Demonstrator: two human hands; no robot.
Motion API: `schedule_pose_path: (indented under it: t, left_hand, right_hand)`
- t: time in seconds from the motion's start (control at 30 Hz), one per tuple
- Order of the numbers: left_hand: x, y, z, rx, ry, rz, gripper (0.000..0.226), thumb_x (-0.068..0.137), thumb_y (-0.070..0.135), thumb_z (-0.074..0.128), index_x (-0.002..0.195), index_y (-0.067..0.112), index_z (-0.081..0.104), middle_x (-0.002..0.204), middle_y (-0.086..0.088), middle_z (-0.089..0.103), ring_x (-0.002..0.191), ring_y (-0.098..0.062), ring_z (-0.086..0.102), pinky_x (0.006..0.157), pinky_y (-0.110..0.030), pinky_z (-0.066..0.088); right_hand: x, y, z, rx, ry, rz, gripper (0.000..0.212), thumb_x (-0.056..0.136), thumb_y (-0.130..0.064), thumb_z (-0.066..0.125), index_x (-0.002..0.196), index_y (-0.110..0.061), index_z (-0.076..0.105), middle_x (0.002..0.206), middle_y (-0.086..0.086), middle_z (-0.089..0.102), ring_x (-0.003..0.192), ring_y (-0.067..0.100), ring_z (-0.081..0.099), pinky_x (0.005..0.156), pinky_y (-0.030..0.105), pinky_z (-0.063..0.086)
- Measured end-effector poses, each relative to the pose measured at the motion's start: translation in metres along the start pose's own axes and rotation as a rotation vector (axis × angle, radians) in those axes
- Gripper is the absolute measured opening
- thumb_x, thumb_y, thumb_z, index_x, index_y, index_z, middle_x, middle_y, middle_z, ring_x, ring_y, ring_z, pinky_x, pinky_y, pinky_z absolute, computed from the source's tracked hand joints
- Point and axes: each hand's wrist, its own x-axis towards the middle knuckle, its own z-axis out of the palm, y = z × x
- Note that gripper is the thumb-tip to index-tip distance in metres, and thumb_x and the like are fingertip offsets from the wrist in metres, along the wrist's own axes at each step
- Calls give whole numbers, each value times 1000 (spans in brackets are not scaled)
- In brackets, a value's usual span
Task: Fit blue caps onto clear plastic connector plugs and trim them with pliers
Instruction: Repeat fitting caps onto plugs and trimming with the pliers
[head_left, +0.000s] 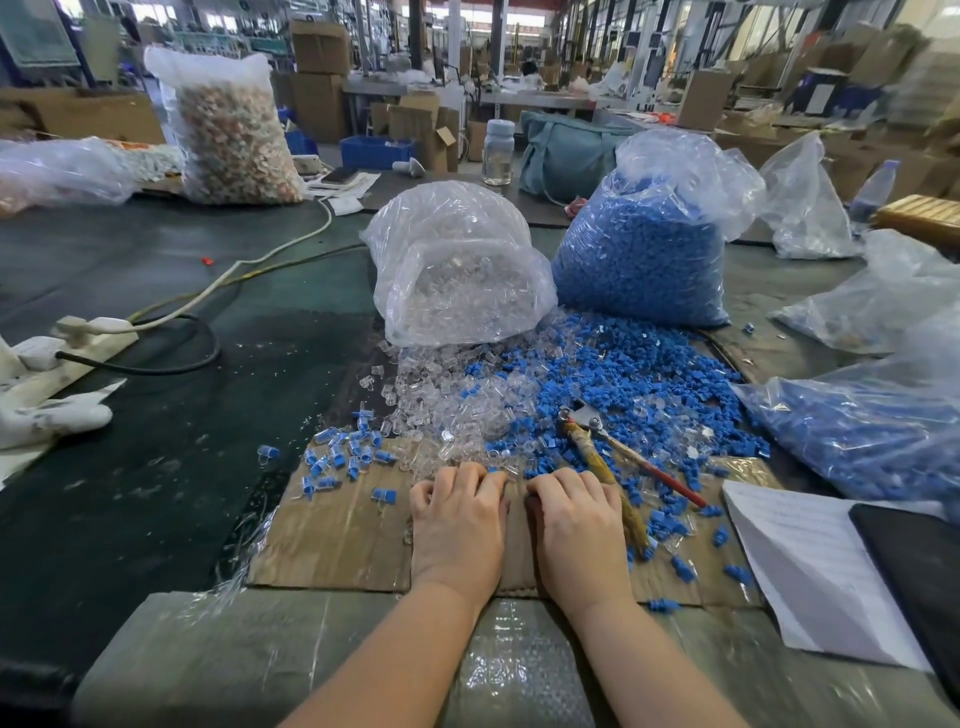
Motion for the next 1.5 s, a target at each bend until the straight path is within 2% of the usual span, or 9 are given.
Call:
schedule_pose_path:
  t: [0.33,0.63,0.8,1.03,1.1,1.2,1.37,1.5]
  left_hand:
    - [-1,0,1,-15,30,21,32,100,33,32,129,37,44,119,15,46,112,-12,34,87,-31,14]
    - [-4,-2,-2,-70,56,68,39,96,17,41,129,37,45,120,18,51,114,-10,38,87,-27,12]
    - [-5,-2,-4,-185,93,107,37,88,3,54,119,22,61,107,5,64,103,-20,52,85,-29,26]
    - [-4,-4,0,-260,90,104,40,91,6,53,128,21,54,125,4,48,111,-16,44,94,-18,23]
    - [-4,-3,0,-250,111,72,36,91,8,55,125,19,57,122,1,49,113,-16,41,97,-21,22]
    - [-4,-4,0,-238,124,35,31,93,13,52,123,20,57,113,2,47,108,-15,38,93,-20,21]
    - [-3,-4,2,-327,90,33,36,93,4,50,127,16,55,106,2,52,98,-11,43,85,-17,30]
    - [-3,-4,3,-353,83,64,40,91,-1,52,128,13,54,104,0,54,96,-12,47,85,-19,36]
  right_hand:
    - [0,-1,-1,0,-2,13,22,65,-5,81,70,-17,63,69,-1,60,65,22,58,62,34,49]
    - [-2,0,-2,72,-53,48,23,67,4,74,74,-14,61,68,-1,60,66,24,58,67,36,47]
    - [-3,0,-2,127,-76,71,21,71,4,71,75,-14,60,69,-2,61,67,24,57,70,35,44]
    - [-3,2,-3,164,-55,79,19,73,2,73,75,-13,62,69,-2,63,66,23,58,69,36,45]
    - [-3,2,-3,171,-55,84,17,73,1,73,76,-13,62,71,-1,63,68,25,58,70,36,44]
    - [-3,2,-3,174,-54,101,15,75,0,71,75,-12,62,75,2,61,72,27,56,71,38,43]
    - [-3,3,-3,181,-55,115,12,78,-2,69,75,-13,63,75,2,61,72,27,55,72,38,41]
    - [-3,4,-2,170,-68,125,19,76,3,67,74,-14,62,69,-1,62,68,24,57,74,32,30]
